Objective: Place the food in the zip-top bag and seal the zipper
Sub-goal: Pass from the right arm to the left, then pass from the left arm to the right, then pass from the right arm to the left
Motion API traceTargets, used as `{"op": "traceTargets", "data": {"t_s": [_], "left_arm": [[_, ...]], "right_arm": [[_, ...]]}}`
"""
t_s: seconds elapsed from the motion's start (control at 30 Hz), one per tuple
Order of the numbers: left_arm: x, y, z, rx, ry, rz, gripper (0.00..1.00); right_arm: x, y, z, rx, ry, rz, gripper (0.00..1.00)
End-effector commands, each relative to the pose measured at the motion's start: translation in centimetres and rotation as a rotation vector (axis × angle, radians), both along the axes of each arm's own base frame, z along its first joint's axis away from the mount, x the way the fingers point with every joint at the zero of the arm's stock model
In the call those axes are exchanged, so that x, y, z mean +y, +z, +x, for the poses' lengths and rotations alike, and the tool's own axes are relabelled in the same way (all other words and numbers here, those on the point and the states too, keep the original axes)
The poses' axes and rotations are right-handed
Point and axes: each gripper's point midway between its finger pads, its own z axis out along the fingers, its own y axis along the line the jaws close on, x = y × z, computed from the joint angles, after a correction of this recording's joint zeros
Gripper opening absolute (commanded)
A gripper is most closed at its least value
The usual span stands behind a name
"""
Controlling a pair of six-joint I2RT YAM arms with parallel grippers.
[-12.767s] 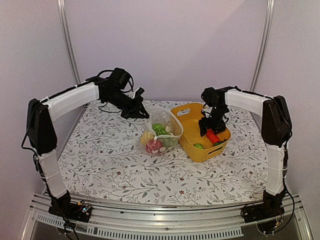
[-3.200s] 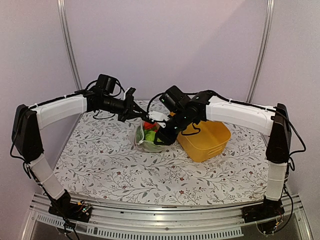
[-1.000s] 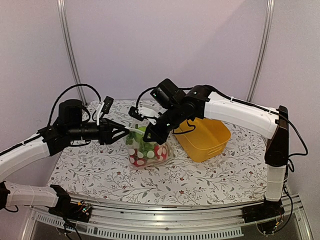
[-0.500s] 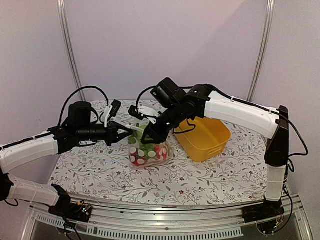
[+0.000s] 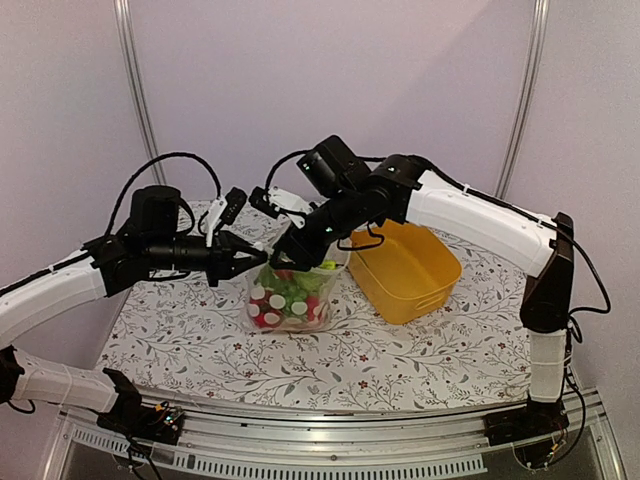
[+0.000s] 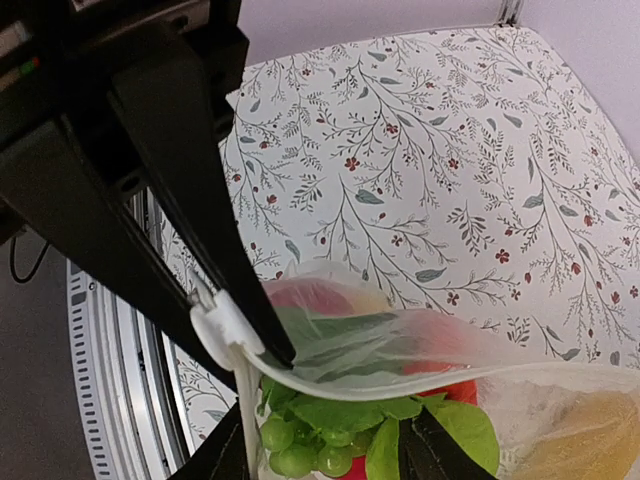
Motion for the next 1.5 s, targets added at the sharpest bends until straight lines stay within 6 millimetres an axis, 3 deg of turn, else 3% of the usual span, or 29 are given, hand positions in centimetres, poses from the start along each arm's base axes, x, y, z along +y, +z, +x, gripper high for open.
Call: {"op": "traceTargets", "data": {"t_s": [0.0,0.17,0.43,0.5,0.53,0.6,0.77,0.9,1.33,1.4,1.47], "left_arm": [[-0.3,-0.5,-1.1,-0.018,-0.057,0.060,0.00],[-0.3,0.1,-0.7,-0.031,-0.038,0.052,0.02],[0.3,-0.3,-0.4,-0.020,0.020,0.039,0.08],[0.7,-0.7,-0.4,-0.018,0.046,0.038,0.16],[1.0,-1.0,-0.4,-0.016,0.063,0.041,0.25],[1.6,-1.6,-0.6,-0.006,0.086,0.044,0.32],[2.7,-1.5,-1.4,-0.023,0.121,0.007,0.30],[2.9,-2.6,-1.8,0.015,0.119,0.008,0.35],[2.8,-2.6,-1.5,-0.001,0.136,-0.023,0.08],[2.8,-2.2,-1.1,-0.015,0.151,-0.027,0.03],[2.8,-1.7,-0.7,-0.032,0.164,-0.025,0.00]], "right_arm": [[1.2,0.2,0.5,-0.006,0.003,0.024,0.46],[1.5,-1.0,-0.5,0.043,0.049,0.018,0.28],[2.1,-2.3,-3.2,0.153,0.170,0.053,0.22],[2.3,-3.2,-3.2,0.176,0.168,0.045,0.07],[2.5,-3.3,-3.1,0.184,0.162,0.047,0.04],[2.9,-2.7,-2.8,0.177,0.154,0.065,0.02],[2.8,-0.2,-2.7,0.139,0.142,0.116,0.02],[2.7,0.2,-2.5,0.125,0.139,0.122,0.01],[2.7,0.3,-3.1,0.160,0.145,0.135,0.00],[2.5,0.1,-3.3,0.167,0.147,0.129,0.04],[2.4,0.0,-3.2,0.162,0.144,0.120,0.15]]}}
